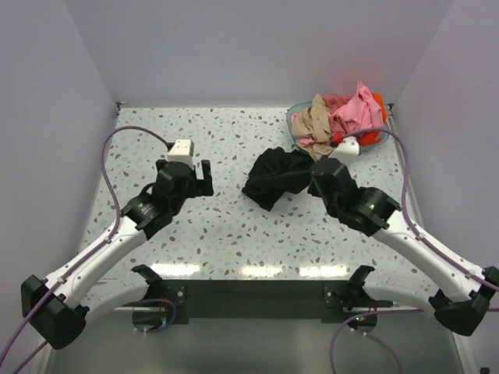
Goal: Fold and stack the t-shirts
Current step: Flatten the tshirt out
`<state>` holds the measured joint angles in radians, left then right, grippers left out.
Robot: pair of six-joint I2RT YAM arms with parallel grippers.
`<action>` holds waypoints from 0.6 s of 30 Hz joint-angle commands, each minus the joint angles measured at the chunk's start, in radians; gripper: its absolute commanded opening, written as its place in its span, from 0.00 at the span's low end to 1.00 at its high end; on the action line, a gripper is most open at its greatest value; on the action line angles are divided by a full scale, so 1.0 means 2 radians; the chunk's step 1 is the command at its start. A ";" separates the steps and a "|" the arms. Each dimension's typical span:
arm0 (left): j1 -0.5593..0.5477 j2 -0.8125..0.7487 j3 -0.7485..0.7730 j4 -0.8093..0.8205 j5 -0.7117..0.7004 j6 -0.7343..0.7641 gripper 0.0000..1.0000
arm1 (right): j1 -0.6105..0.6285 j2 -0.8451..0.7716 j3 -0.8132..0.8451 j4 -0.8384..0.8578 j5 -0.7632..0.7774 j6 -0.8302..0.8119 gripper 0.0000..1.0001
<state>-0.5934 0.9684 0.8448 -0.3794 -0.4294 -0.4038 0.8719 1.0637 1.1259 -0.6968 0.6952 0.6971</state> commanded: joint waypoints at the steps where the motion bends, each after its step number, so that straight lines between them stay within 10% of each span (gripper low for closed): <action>1: -0.029 0.014 -0.015 0.026 0.012 -0.026 0.98 | -0.055 -0.025 -0.003 -0.047 0.029 -0.037 0.00; 18: -0.219 0.199 -0.016 0.182 0.031 -0.019 0.91 | -0.170 -0.029 -0.022 -0.024 -0.006 -0.064 0.00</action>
<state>-0.9821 1.3037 0.7872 -0.1211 -0.3664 -0.4530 0.5434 0.9993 1.0801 -0.7818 0.7052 0.5861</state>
